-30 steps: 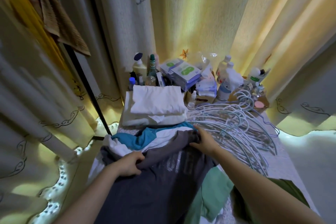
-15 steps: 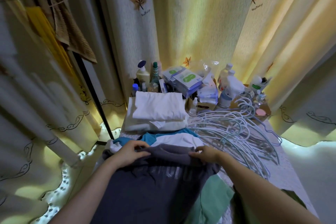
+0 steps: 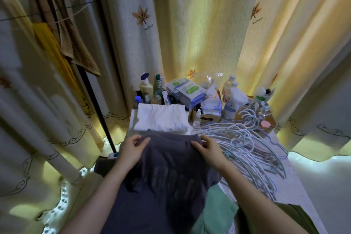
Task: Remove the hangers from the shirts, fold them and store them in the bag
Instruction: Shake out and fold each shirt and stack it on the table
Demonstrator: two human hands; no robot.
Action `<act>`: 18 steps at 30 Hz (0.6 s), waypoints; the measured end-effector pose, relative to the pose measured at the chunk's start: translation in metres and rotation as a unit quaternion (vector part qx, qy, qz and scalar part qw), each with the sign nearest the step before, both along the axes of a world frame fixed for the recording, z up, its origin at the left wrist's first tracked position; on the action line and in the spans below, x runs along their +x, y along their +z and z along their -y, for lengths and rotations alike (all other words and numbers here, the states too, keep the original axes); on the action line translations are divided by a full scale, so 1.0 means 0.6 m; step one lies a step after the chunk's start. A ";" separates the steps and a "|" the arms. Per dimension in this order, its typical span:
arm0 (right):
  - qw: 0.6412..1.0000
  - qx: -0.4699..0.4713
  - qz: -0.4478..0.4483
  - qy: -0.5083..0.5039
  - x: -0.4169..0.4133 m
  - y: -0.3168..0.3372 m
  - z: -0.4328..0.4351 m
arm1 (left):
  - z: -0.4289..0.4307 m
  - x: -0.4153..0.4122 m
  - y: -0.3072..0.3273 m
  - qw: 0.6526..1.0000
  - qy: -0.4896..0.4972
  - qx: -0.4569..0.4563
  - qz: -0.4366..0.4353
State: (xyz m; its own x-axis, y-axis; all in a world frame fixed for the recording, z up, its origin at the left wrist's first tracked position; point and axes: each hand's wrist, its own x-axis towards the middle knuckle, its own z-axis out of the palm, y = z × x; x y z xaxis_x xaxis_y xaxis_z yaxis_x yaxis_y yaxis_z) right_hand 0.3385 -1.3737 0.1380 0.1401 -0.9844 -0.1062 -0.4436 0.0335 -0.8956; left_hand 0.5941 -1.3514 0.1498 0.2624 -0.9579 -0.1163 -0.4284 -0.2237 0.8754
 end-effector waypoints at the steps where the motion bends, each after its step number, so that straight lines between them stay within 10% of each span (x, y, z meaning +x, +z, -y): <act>1: 0.999 -0.003 0.026 -0.018 0.019 0.012 -0.008 | -0.005 -0.023 0.012 1.000 0.013 -0.016 -0.009; 10: 0.964 0.121 0.230 -0.055 0.100 0.064 -0.090 | -0.079 -0.123 0.020 0.995 -0.027 -0.098 -0.021; 18: 0.965 0.120 0.234 -0.010 0.083 0.088 -0.130 | -0.127 -0.101 0.014 0.982 -0.140 -0.102 -0.078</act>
State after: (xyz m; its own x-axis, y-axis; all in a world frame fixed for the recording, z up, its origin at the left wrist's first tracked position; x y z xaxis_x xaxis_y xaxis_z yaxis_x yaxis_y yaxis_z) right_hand 0.3885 -1.2959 0.1910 0.2095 -0.9421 -0.2617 0.0114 0.2700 -0.9628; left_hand 0.5333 -1.2753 0.1584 -0.0198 -0.9975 0.0683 -0.3056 0.0711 0.9495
